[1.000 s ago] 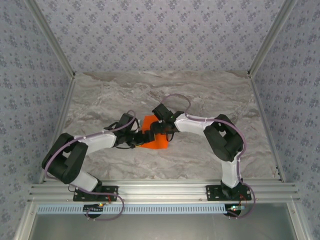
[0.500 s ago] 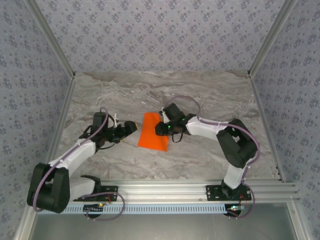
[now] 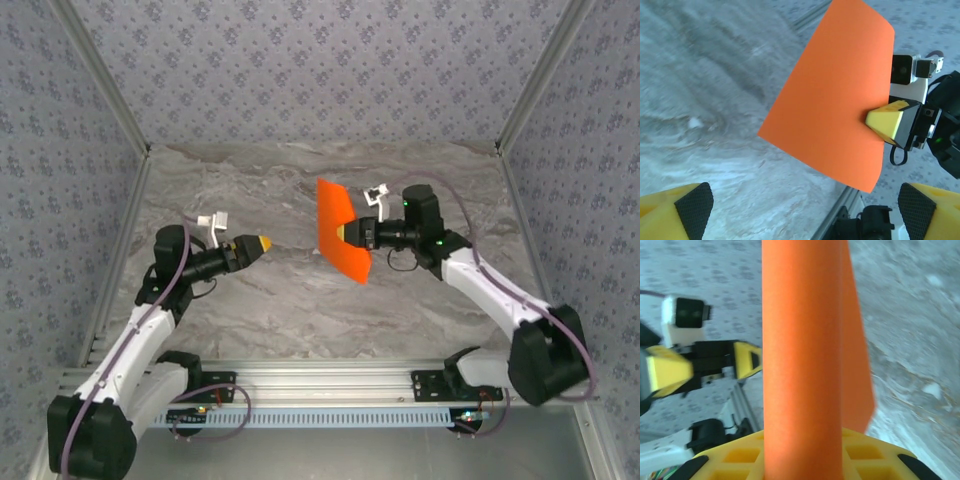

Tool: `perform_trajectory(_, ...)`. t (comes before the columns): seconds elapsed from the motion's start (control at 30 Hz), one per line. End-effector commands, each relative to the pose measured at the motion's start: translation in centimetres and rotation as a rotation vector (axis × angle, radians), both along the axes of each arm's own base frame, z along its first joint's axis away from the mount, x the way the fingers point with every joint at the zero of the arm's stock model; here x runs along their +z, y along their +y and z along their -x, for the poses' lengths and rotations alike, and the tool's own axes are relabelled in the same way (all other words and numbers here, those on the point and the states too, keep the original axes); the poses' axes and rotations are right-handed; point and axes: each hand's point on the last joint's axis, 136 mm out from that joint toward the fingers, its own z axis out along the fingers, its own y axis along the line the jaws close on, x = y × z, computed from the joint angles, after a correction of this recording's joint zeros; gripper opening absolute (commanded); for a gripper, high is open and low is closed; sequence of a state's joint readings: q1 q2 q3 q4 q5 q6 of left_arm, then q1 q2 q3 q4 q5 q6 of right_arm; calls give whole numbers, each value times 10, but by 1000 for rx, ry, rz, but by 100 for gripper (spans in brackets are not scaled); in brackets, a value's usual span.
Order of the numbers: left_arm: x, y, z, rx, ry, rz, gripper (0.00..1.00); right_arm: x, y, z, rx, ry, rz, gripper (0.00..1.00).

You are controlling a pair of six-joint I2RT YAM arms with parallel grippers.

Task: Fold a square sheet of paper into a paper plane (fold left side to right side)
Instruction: Pick up the square sheet of paper from the center of the table, then place a square sheet of paper at the center of the table.

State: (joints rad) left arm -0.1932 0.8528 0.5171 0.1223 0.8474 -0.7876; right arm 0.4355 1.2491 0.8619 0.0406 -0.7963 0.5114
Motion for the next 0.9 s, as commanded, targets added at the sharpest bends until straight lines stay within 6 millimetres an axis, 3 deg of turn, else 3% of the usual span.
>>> perform_trajectory(0.0, 62, -12, 17, -105, -234, 54, 98, 39, -1, 38, 134, -48, -66, 27)
perform_trajectory(0.2, 101, -36, 43, -225, -403, 70, 98, 92, -3, 73, 201, -142, -121, 25)
perform_trajectory(0.33, 115, -51, 52, -286, -455, 65, 98, 118, 5, 98, 272, -205, -133, 25)
perform_trajectory(0.47, 126, -66, 63, -358, -501, 76, 98, 132, 14, 118, 337, -249, -140, 26)
perform_trajectory(0.6, 135, -75, 71, -402, -537, 85, 94, 136, 16, 122, 349, -261, -139, 26)
perform_trajectory(0.7, 139, -77, 76, -422, -557, 94, 81, 131, 15, 120, 332, -262, -118, 26)
perform_trajectory(0.87, 140, -80, 82, -440, -566, 103, 30, 120, 12, 114, 303, -250, -76, 28)
